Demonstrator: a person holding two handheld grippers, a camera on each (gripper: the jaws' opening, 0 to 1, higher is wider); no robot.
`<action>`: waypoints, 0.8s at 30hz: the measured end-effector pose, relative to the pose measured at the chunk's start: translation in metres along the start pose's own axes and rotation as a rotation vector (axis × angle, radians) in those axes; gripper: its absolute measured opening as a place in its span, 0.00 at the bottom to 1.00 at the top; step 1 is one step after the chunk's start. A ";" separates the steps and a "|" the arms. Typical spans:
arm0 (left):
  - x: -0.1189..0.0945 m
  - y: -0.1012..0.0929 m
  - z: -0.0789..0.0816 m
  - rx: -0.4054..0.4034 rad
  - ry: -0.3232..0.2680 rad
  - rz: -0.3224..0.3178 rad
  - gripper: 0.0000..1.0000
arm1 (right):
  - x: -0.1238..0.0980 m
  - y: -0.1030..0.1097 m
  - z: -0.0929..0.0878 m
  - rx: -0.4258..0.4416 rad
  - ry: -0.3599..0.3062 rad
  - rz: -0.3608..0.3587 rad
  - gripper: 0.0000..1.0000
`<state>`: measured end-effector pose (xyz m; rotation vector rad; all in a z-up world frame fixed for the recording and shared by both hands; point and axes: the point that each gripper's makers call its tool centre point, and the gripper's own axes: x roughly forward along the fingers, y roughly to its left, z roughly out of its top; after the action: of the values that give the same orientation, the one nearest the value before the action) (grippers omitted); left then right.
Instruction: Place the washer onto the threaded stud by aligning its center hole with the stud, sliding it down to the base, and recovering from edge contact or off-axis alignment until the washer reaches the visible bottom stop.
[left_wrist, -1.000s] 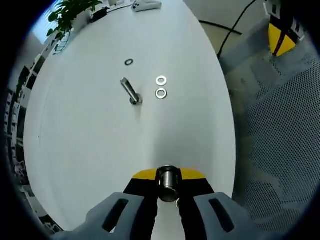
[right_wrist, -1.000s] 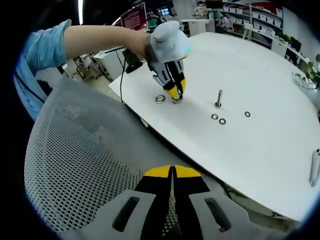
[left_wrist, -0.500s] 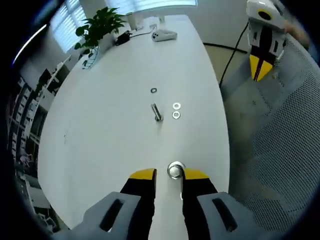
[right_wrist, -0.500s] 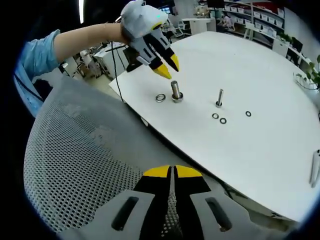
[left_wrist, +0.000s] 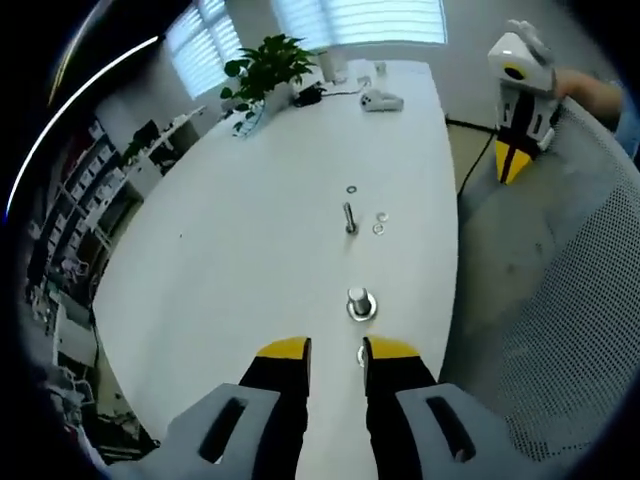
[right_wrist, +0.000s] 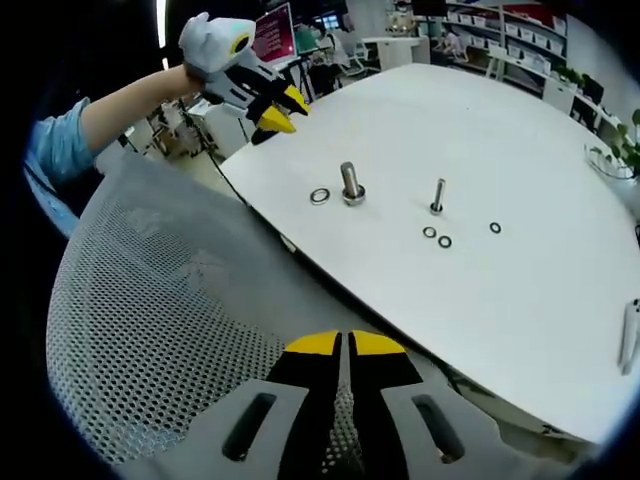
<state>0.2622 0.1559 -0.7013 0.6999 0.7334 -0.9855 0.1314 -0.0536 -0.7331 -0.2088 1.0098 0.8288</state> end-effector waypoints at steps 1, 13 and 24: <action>-0.003 -0.002 -0.001 -0.003 -0.002 0.001 0.19 | 0.000 0.000 0.000 -0.002 0.001 0.001 0.06; -0.029 -0.001 -0.003 -0.094 -0.062 0.050 0.22 | 0.000 0.001 -0.001 -0.018 0.014 0.006 0.06; -0.021 -0.004 -0.018 -0.130 -0.028 0.040 0.26 | 0.000 0.000 -0.002 -0.008 0.011 0.000 0.06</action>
<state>0.2470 0.1787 -0.6950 0.5842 0.7498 -0.9009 0.1301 -0.0541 -0.7340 -0.2206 1.0167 0.8330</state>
